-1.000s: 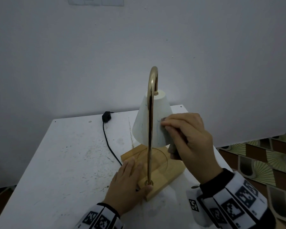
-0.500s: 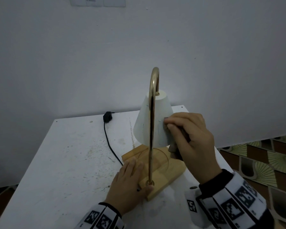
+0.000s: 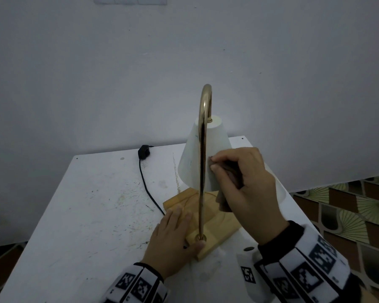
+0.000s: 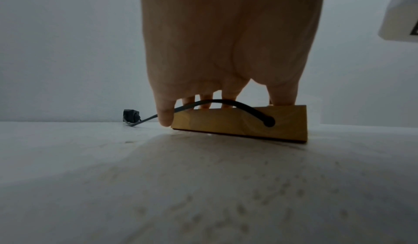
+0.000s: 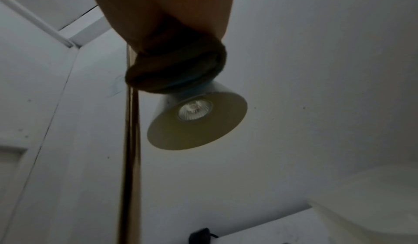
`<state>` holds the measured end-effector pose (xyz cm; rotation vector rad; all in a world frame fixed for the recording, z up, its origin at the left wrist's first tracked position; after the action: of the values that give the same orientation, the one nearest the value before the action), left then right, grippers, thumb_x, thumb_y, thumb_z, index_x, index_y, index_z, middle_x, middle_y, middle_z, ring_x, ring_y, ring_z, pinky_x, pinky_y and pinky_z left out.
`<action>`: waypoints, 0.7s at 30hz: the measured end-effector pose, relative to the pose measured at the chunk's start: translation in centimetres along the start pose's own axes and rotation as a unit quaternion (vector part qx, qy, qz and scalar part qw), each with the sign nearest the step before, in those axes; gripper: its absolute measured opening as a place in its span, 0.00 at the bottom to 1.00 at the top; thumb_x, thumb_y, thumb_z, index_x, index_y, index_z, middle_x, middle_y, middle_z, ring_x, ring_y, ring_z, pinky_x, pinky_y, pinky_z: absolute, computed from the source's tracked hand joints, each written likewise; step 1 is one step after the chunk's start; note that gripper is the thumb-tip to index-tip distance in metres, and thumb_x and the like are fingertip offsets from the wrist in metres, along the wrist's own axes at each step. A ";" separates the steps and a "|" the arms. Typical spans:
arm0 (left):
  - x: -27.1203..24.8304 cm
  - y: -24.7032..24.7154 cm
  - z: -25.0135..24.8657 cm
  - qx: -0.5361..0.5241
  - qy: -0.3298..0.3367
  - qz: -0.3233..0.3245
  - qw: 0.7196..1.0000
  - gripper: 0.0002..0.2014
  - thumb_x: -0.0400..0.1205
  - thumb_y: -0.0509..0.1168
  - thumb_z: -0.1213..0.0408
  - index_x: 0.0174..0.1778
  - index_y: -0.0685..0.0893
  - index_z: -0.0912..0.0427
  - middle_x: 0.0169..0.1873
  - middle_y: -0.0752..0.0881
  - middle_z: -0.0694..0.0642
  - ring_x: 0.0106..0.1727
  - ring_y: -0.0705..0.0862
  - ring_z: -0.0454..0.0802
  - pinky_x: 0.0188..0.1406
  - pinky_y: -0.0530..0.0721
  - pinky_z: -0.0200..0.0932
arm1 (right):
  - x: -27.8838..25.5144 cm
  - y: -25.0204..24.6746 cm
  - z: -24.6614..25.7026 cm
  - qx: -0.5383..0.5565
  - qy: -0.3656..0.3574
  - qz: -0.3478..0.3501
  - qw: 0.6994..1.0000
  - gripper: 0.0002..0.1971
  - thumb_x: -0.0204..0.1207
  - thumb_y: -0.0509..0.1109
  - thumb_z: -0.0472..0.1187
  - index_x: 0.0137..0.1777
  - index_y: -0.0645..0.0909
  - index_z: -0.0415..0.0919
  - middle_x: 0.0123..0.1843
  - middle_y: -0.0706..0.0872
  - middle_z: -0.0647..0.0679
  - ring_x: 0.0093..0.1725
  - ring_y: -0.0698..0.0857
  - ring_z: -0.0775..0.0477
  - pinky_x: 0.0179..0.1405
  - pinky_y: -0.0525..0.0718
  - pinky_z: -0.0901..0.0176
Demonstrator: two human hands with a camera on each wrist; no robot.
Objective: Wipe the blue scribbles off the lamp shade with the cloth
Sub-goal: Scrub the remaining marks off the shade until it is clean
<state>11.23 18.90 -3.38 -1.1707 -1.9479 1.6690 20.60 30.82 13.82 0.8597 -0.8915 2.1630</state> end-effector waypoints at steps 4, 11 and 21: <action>0.0 0.1 0.1 -0.001 0.002 -0.002 1.000 0.66 0.45 0.16 0.17 0.82 0.44 0.43 0.82 0.39 0.46 0.83 0.38 0.49 0.82 0.46 0.51 | -0.8 0.0 -0.7 0.032 0.017 0.048 0.998 0.03 0.77 0.63 0.46 0.48 0.71 0.52 0.51 0.78 0.42 0.30 0.80 0.51 0.24 0.78 0.72; 0.0 0.2 -0.1 -0.005 -0.006 0.008 1.000 0.67 0.44 0.16 0.18 0.82 0.42 0.45 0.82 0.37 0.47 0.83 0.36 0.50 0.82 0.44 0.52 | -0.5 0.3 -0.9 0.071 0.074 -0.073 0.992 0.03 0.76 0.64 0.46 0.47 0.72 0.51 0.48 0.78 0.55 0.42 0.81 0.40 0.33 0.84 0.48; 0.1 0.1 -0.1 -0.007 -0.004 0.007 1.000 0.68 0.42 0.15 0.18 0.82 0.42 0.44 0.82 0.37 0.47 0.83 0.36 0.51 0.82 0.45 0.52 | -1.8 -0.1 -1.6 -0.015 0.015 0.015 1.000 0.23 0.74 0.63 0.38 0.70 0.69 0.40 0.66 0.69 0.51 0.68 0.70 0.56 0.70 0.69 0.68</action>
<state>11.33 19.03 -3.44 -1.1887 -1.9634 1.6717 21.21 31.59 11.66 0.8013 -0.9237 2.1777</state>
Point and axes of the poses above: each hand's wrist, its own x-axis towards the middle knuckle, its own y-axis out of the palm, z = x × y, the point moved 5 cm from there along x, towards the middle knuckle
